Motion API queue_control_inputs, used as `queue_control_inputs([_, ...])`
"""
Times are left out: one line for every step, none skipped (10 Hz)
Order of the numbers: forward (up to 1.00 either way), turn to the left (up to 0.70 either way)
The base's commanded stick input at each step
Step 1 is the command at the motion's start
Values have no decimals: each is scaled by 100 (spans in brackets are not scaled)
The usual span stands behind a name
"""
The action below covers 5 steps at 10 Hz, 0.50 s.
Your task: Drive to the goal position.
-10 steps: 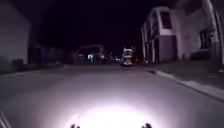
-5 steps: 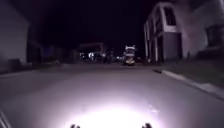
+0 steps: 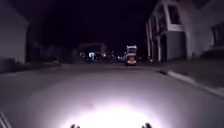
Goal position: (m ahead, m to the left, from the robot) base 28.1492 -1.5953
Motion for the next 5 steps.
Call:
queue_control_inputs([85, -34])
queue_control_inputs([85, -34])
queue_control_inputs([85, -34])
queue_control_inputs([85, -10])
queue_control_inputs([85, 0])
